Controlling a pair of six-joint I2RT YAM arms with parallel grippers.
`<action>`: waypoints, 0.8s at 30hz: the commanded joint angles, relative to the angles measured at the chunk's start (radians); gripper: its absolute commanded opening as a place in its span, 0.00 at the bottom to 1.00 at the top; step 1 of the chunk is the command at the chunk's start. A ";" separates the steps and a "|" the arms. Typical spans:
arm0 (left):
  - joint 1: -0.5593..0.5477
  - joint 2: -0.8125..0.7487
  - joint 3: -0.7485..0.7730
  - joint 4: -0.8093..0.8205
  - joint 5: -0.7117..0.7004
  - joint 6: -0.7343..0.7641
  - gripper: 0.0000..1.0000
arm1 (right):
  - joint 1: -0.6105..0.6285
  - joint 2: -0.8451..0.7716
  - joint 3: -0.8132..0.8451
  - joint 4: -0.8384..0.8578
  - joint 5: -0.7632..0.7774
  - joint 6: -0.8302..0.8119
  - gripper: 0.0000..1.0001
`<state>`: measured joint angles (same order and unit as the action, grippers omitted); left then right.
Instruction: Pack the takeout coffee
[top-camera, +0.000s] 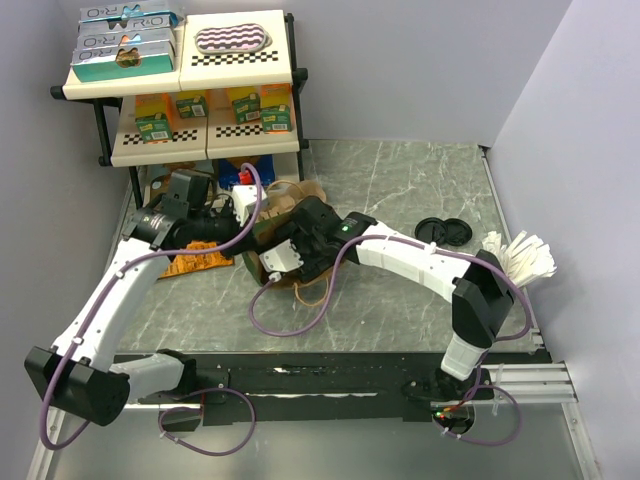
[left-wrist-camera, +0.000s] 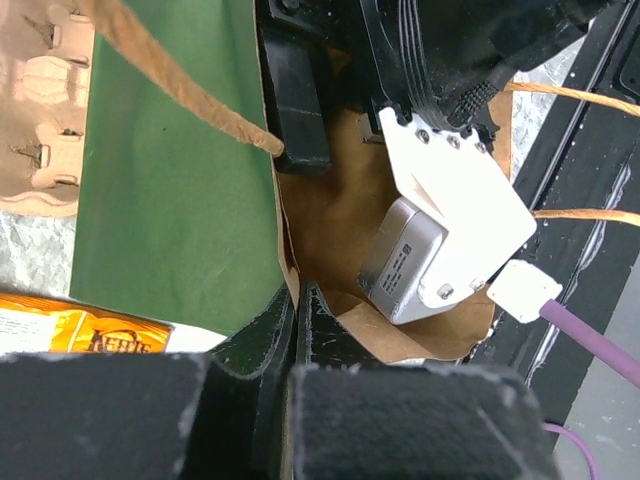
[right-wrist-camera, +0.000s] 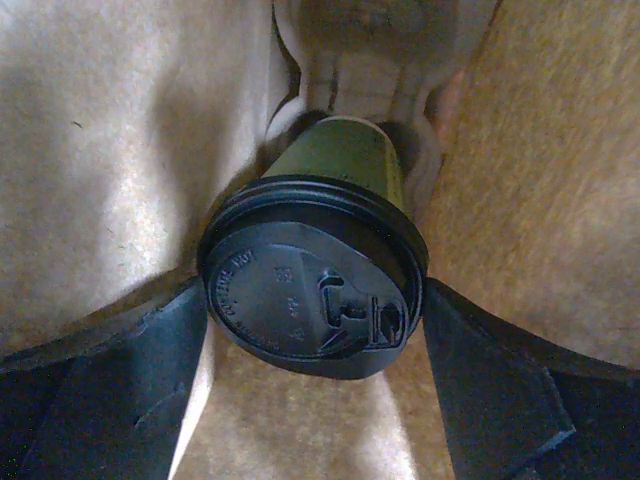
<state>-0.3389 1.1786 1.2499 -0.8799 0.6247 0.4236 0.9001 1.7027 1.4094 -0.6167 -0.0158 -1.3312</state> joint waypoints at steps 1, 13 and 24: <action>0.006 0.016 0.043 0.009 0.055 0.026 0.01 | -0.029 0.026 0.049 0.028 0.014 -0.029 0.00; 0.015 0.042 0.062 -0.001 0.095 0.044 0.01 | -0.027 0.052 0.146 -0.032 0.031 -0.019 0.00; 0.021 0.039 0.060 -0.002 0.130 0.052 0.01 | 0.002 0.078 0.191 -0.115 0.076 -0.003 0.00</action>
<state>-0.3164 1.2167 1.2797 -0.8810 0.6769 0.4595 0.8925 1.7603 1.5398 -0.7258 0.0200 -1.3388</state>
